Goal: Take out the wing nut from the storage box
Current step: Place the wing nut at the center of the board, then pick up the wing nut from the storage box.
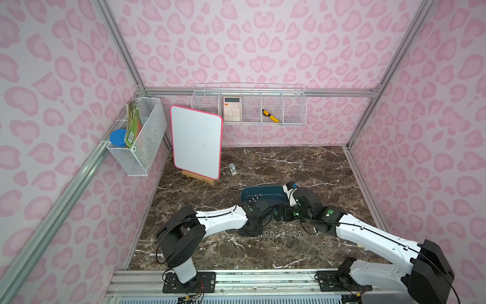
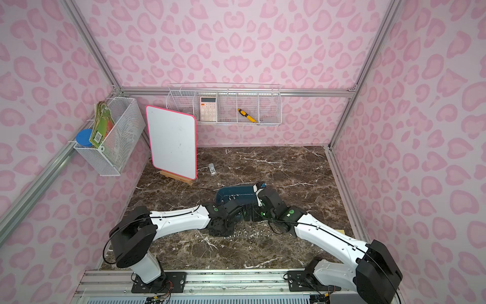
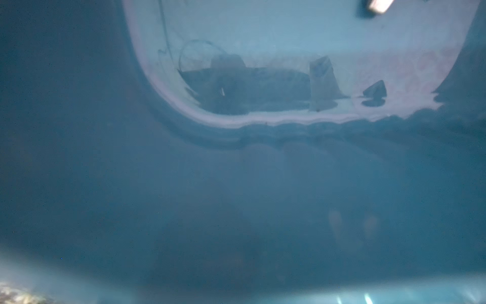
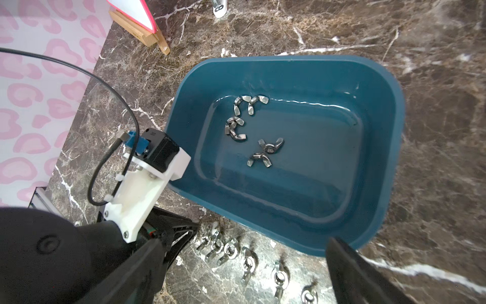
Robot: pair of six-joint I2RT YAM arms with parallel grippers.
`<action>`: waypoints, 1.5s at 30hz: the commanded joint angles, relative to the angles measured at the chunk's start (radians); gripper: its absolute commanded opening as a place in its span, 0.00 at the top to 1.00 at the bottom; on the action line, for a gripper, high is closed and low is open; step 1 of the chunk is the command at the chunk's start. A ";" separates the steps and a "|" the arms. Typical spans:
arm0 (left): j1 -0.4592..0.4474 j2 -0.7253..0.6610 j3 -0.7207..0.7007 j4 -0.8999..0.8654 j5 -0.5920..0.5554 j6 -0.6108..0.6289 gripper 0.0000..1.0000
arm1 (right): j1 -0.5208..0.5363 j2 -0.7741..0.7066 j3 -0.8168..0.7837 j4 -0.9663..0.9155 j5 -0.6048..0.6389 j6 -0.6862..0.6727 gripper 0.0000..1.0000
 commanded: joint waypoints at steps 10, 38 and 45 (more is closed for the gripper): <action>0.020 -0.085 0.094 -0.131 -0.066 0.038 0.41 | -0.004 0.045 0.043 0.006 0.040 -0.018 0.02; 0.346 0.001 0.323 -0.120 0.116 0.338 0.01 | -0.091 0.255 0.232 -0.065 0.047 -0.062 0.01; 0.397 0.036 0.361 -0.111 0.168 0.368 0.01 | -0.082 0.320 0.295 -0.088 0.050 -0.100 0.01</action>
